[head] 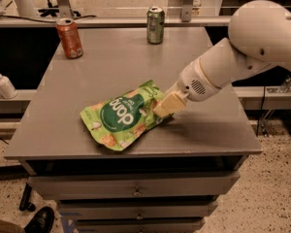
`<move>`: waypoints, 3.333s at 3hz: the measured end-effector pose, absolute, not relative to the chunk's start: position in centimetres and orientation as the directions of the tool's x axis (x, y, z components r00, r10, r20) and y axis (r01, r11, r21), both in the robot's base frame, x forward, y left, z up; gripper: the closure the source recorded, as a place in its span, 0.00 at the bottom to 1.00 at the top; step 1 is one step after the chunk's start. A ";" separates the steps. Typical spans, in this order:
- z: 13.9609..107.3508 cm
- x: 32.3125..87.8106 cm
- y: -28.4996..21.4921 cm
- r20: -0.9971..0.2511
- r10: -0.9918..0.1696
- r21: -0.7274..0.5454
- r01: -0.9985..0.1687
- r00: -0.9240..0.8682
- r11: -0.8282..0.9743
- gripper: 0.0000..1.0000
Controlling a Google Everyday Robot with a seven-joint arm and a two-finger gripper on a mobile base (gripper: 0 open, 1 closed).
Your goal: Move green rice chip bag near green can
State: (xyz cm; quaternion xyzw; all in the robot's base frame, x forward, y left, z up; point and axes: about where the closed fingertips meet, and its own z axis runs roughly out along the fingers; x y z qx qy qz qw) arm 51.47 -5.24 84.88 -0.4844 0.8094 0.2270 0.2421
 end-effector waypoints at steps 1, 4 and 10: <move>86.2 53.1 -7.7 -0.602 -0.689 0.090 -0.892 -0.403 0.444 1.00; 90.3 56.1 -11.6 -0.610 -0.704 -0.012 -0.885 -0.363 0.466 1.00; 93.8 76.2 -17.2 -0.789 -0.596 -0.214 -0.844 -0.148 0.493 1.00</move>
Offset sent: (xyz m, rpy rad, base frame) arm 0.0818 -0.1195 0.0827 -0.1378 -0.2014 -0.0622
